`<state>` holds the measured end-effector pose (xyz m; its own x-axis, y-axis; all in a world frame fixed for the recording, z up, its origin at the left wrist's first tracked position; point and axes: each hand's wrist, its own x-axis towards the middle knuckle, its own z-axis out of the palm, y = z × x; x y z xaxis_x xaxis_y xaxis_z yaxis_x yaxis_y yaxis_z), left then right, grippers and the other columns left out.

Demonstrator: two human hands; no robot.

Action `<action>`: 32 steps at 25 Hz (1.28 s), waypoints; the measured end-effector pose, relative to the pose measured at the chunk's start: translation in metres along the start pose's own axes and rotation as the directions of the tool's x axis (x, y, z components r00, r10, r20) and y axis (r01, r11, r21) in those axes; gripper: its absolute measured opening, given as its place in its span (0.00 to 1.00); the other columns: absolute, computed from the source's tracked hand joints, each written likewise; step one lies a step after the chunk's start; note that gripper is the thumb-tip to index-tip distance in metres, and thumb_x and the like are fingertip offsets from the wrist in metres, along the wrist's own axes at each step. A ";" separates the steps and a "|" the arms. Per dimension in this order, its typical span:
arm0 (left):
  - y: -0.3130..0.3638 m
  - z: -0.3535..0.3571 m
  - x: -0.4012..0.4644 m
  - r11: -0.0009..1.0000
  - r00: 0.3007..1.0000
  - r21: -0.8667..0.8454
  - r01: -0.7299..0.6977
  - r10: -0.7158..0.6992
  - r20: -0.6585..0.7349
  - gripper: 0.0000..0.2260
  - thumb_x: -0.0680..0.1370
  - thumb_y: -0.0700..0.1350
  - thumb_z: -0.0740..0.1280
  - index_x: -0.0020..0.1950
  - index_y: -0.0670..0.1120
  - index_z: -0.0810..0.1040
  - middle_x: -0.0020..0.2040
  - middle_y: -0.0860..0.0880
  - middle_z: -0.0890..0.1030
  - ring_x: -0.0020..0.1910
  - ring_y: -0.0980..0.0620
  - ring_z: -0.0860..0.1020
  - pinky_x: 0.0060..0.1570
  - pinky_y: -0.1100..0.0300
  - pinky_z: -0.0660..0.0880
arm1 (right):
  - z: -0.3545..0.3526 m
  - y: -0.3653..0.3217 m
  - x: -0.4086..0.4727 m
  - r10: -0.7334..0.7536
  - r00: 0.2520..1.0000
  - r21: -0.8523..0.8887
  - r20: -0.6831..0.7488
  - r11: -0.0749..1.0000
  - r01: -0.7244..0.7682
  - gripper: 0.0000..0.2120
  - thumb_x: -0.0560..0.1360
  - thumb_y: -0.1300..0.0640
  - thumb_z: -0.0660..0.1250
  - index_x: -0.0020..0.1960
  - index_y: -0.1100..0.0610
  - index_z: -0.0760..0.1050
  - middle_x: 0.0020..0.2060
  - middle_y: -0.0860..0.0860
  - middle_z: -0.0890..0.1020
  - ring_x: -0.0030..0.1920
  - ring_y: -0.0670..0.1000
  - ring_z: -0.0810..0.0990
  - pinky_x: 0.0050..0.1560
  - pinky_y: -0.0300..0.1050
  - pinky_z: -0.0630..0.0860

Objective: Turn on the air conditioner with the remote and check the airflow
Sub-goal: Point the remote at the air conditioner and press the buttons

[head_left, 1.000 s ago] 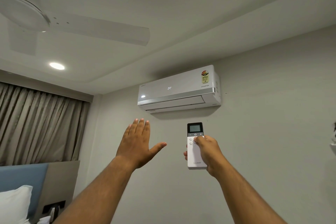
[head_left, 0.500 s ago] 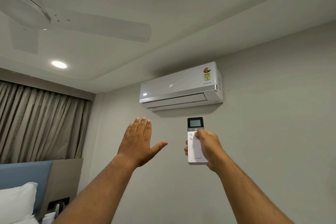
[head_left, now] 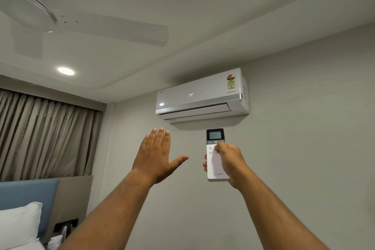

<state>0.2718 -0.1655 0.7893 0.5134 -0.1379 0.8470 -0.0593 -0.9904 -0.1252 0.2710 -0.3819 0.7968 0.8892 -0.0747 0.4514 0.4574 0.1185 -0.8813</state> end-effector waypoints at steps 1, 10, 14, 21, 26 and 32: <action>0.000 0.000 0.000 1.000 1.000 -0.004 0.002 -0.002 -0.001 0.48 0.66 0.75 0.35 0.78 0.45 0.43 0.80 0.44 0.45 0.78 0.44 0.42 0.73 0.50 0.39 | 0.000 0.000 0.000 -0.002 1.000 -0.002 -0.001 1.000 0.002 0.11 0.77 0.58 0.59 0.55 0.62 0.72 0.43 0.66 0.84 0.29 0.59 0.84 0.30 0.49 0.82; -0.005 -0.008 -0.001 1.000 1.000 -0.011 0.006 -0.006 -0.010 0.48 0.67 0.75 0.36 0.78 0.45 0.44 0.80 0.44 0.46 0.78 0.44 0.43 0.73 0.50 0.39 | 0.006 -0.004 -0.005 -0.015 1.000 -0.017 -0.009 1.000 0.015 0.08 0.77 0.57 0.59 0.53 0.60 0.72 0.45 0.66 0.85 0.29 0.58 0.85 0.30 0.48 0.82; -0.006 -0.009 -0.002 1.000 1.000 -0.010 0.013 -0.013 -0.008 0.48 0.67 0.75 0.36 0.78 0.44 0.44 0.80 0.43 0.46 0.78 0.44 0.43 0.73 0.50 0.40 | 0.010 -0.007 -0.006 -0.019 1.000 -0.022 -0.016 1.000 0.018 0.07 0.78 0.56 0.60 0.52 0.58 0.73 0.43 0.63 0.85 0.30 0.57 0.85 0.29 0.47 0.82; -0.009 -0.008 -0.003 0.998 0.999 -0.046 0.047 -0.047 0.005 0.48 0.66 0.75 0.36 0.78 0.45 0.44 0.80 0.44 0.47 0.78 0.44 0.44 0.74 0.49 0.41 | 0.011 -0.007 -0.006 -0.031 0.999 -0.022 -0.017 0.999 0.030 0.05 0.78 0.56 0.60 0.51 0.57 0.72 0.42 0.63 0.85 0.28 0.56 0.85 0.26 0.46 0.81; -0.009 -0.011 -0.002 0.993 0.997 -0.094 0.070 -0.070 0.013 0.47 0.68 0.74 0.39 0.78 0.46 0.45 0.80 0.44 0.48 0.78 0.44 0.45 0.74 0.49 0.43 | 0.012 -0.008 -0.005 -0.049 0.999 -0.027 -0.014 0.998 0.048 0.04 0.79 0.55 0.60 0.50 0.55 0.71 0.43 0.64 0.84 0.28 0.56 0.85 0.27 0.46 0.81; -0.005 -0.018 -0.001 0.970 0.995 -0.221 0.100 -0.101 0.010 0.45 0.69 0.74 0.42 0.78 0.47 0.46 0.80 0.45 0.49 0.78 0.45 0.46 0.75 0.48 0.47 | 0.013 -0.010 -0.006 -0.078 0.997 0.008 -0.003 0.997 0.078 0.06 0.77 0.57 0.59 0.50 0.58 0.71 0.43 0.65 0.84 0.30 0.59 0.85 0.31 0.49 0.82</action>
<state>0.2560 -0.1610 0.7983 0.5257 -0.0373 0.8498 -0.1952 -0.9777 0.0778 0.2611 -0.3695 0.8048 0.8506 -0.0870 0.5185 0.5257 0.1206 -0.8421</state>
